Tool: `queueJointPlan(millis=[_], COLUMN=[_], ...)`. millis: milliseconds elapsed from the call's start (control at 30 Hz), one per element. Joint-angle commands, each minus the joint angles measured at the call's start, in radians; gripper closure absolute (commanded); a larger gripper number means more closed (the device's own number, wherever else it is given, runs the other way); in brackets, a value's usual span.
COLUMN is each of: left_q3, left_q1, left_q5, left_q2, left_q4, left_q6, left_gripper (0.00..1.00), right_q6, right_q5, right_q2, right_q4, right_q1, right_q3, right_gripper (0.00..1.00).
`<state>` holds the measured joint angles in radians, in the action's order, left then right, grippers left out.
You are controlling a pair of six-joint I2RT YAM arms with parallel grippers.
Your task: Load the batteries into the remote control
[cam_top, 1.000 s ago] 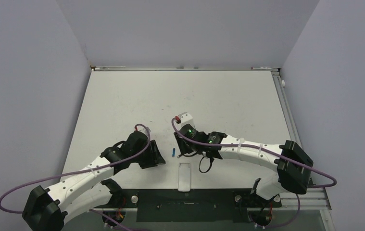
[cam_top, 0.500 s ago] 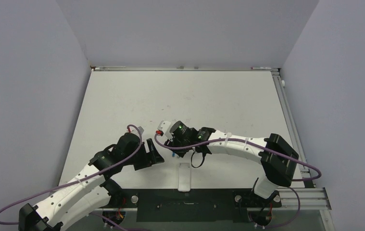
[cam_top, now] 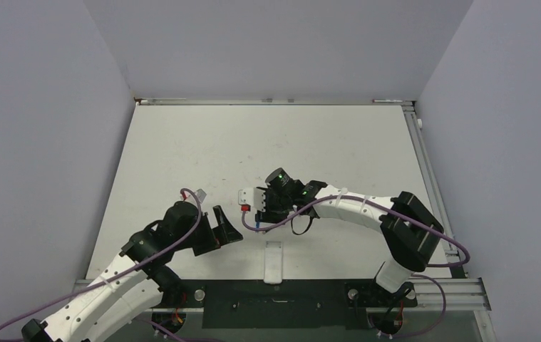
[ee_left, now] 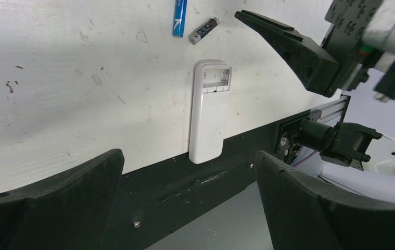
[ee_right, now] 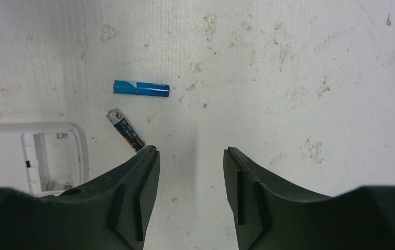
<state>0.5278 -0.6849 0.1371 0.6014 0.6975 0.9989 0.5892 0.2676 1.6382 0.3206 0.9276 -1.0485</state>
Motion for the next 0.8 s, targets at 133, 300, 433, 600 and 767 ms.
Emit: queueJointPlan(millis=[133, 300, 433, 600, 767], left_q3=[0.008, 0.002, -0.003, -0.005, -0.013], left_q1=[0.014, 0.02, 0.022, 0.024, 0.025], left_q5=[0.002, 0.001, 0.006, 0.004, 0.006], left_q2=[-0.054, -0.071, -0.083, -0.094, -0.104], left_q4=[0.048, 0.06, 0.064, 0.077, 0.085], left_q6=[0.039, 0.038, 0.037, 0.033, 0.031], left_gripper=[0.03, 0.03, 0.03, 0.03, 0.03], right_q6=[0.317, 0.367, 0.375, 0.388, 0.416], right_q5=[0.195, 0.218, 0.227, 0.23, 0.221], right_q2=[0.06, 0.102, 0.118, 0.152, 0.196], right_q4=[0.0, -0.001, -0.027, -0.021, 0.029], right_q1=[-0.027, -0.027, -0.026, -0.019, 0.0], right_q3=[-0.021, -0.047, -0.06, -0.089, -0.128], right_gripper=[0.54, 0.54, 0.54, 0.55, 0.56])
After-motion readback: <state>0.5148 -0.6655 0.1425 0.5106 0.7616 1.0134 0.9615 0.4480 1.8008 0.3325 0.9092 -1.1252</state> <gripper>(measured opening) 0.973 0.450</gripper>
